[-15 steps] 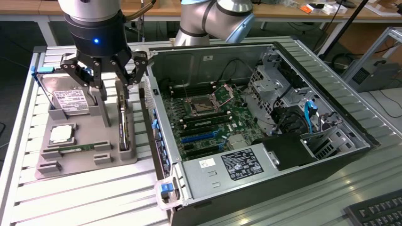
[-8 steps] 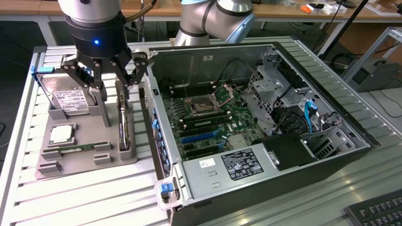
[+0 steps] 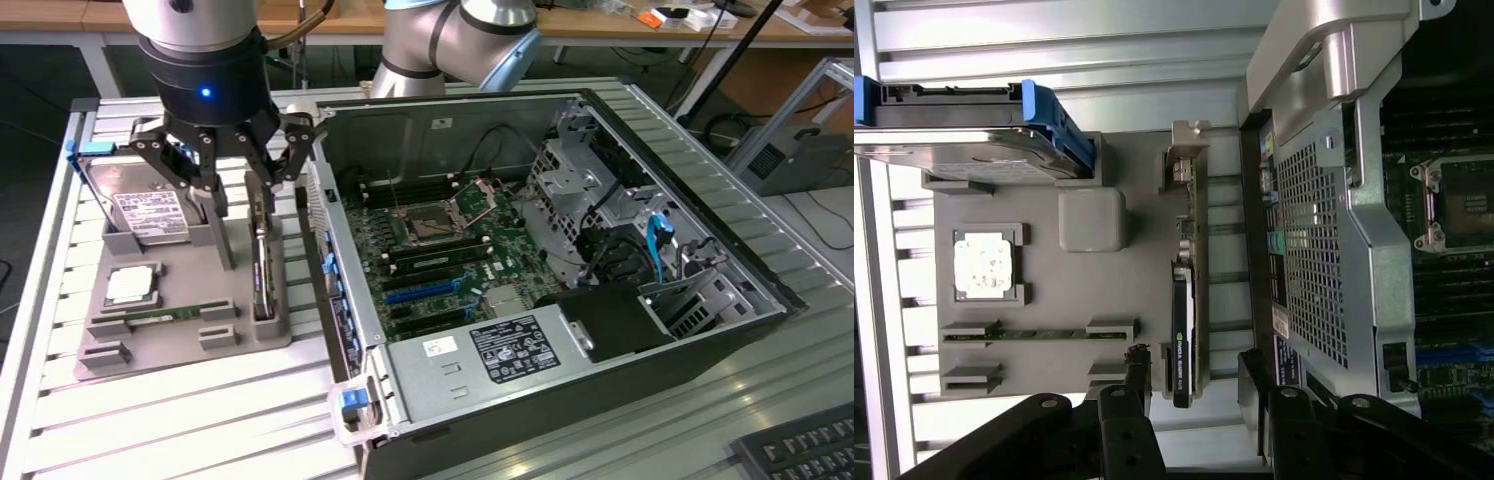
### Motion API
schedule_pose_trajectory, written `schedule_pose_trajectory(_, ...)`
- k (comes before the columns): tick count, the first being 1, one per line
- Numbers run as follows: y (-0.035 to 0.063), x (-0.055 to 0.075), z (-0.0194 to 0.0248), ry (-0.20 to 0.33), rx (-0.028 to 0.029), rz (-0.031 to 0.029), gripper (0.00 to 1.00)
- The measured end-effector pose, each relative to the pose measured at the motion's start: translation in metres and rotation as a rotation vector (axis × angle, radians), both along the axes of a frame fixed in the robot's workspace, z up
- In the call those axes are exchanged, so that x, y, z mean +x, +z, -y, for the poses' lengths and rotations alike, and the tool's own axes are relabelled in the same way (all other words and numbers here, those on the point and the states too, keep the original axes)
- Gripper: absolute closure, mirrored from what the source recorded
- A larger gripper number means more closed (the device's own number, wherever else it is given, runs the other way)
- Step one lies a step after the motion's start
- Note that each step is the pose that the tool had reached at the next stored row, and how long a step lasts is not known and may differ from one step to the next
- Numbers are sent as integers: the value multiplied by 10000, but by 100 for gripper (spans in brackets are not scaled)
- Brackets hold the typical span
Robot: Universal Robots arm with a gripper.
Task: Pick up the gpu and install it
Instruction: 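Pick up the gpu and move the gpu toward the slot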
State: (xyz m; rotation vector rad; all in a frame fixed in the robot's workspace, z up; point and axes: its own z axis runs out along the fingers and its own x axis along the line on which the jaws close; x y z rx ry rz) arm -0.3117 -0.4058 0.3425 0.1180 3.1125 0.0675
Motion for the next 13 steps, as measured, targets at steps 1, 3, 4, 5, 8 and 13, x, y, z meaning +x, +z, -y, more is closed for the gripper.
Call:
schedule_pose_trajectory(1,-2,0,0,0,0,0,52)
schedule_pose_trajectory(3,-6,0,1,0,0,0,52)
schedule_pose_trajectory(4,-9,0,1,0,0,0,52)
schedule_pose_trajectory(5,-12,0,1,0,1,0,52)
schedule_pose_trajectory(8,-21,0,2,0,0,0,52)
schedule_pose_trajectory(13,-36,0,2,0,0,0,52)
